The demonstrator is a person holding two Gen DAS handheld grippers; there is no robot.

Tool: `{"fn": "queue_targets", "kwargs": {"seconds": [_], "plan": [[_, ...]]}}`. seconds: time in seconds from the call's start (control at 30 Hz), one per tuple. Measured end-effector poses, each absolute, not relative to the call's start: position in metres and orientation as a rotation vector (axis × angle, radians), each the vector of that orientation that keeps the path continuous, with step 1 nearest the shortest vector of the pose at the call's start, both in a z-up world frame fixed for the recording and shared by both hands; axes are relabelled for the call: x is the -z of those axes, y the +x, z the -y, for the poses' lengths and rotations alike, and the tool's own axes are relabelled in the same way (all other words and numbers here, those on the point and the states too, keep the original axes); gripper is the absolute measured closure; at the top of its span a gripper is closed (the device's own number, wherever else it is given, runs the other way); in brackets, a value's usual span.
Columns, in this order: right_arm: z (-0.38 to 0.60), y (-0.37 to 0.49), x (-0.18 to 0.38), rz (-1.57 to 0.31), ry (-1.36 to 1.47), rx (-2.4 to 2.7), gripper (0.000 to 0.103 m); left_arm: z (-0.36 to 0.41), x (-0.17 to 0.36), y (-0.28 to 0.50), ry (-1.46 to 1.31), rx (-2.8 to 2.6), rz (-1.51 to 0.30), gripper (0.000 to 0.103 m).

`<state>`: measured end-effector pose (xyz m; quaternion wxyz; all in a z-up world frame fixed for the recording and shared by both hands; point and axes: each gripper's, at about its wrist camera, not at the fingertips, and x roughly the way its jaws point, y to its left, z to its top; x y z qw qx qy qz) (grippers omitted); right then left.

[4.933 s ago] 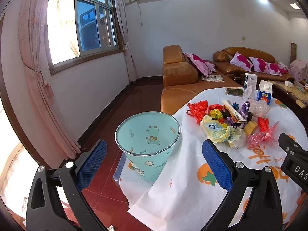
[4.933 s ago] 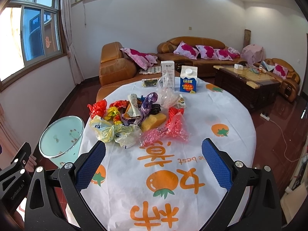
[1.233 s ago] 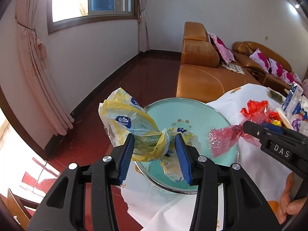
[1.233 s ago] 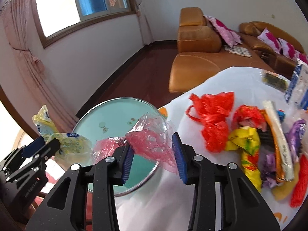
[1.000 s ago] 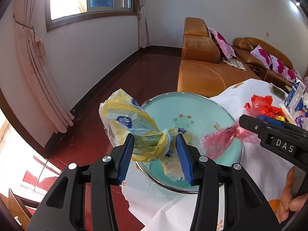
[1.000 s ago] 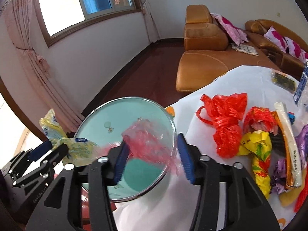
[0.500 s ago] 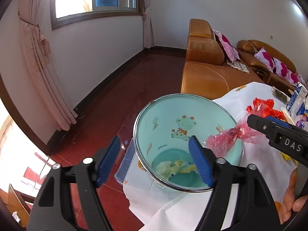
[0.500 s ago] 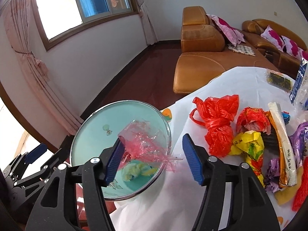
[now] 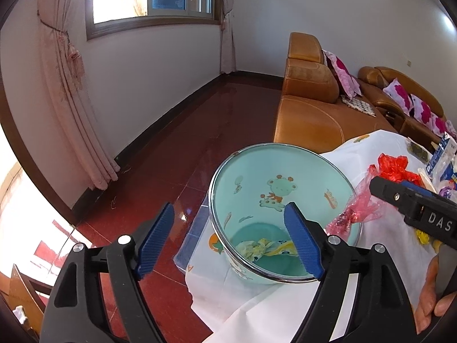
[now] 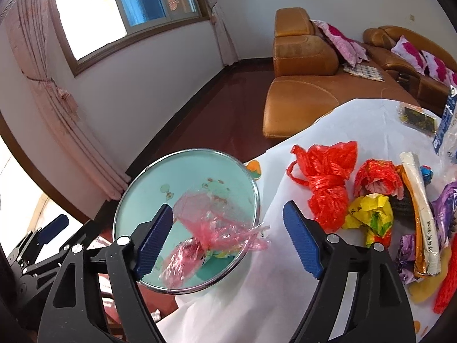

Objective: Collect trash
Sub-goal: 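Carry both items over the blue bin and open both grippers to drop them, then move both open grippers back toward the trash pile on the table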

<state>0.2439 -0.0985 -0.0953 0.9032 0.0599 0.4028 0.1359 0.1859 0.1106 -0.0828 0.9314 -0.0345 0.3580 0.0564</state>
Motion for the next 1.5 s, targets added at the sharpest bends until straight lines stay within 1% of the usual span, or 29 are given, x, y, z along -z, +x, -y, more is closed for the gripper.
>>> {"fn": "queue_targets", "kwargs": {"seconds": [0.2, 0.63, 0.87, 1.07, 1.33, 1.4, 1.5], "plan": [[0.095, 0.239, 0.093, -0.805, 0.139, -0.315, 0.02, -0.112, 0.083, 0.186, -0.07, -0.113, -0.73, 0.025], [0.129, 0.217, 0.08, -0.725, 0.108, -0.144, 0.02, -0.102, 0.079, 0.184, -0.053, -0.103, -0.728, 0.025], [0.175, 0.2, 0.076, -0.699, 0.119, -0.008, 0.02, -0.078, 0.075, 0.185, -0.02, -0.069, -0.724, 0.025], [0.239, 0.165, 0.072, -0.651, 0.167, 0.169, 0.021, -0.05, 0.073, 0.183, 0.017, -0.017, -0.718, 0.025], [0.317, 0.126, 0.082, -0.657, 0.249, 0.373, 0.021, -0.004, 0.079, 0.182, 0.042, 0.072, -0.735, 0.025], [0.33, 0.123, 0.088, -0.672, 0.271, 0.394, 0.025, 0.005, 0.081, 0.182, 0.05, 0.087, -0.736, 0.025], [0.343, 0.122, 0.097, -0.701, 0.303, 0.415, 0.026, 0.018, 0.081, 0.184, 0.056, 0.113, -0.737, 0.025]]}}
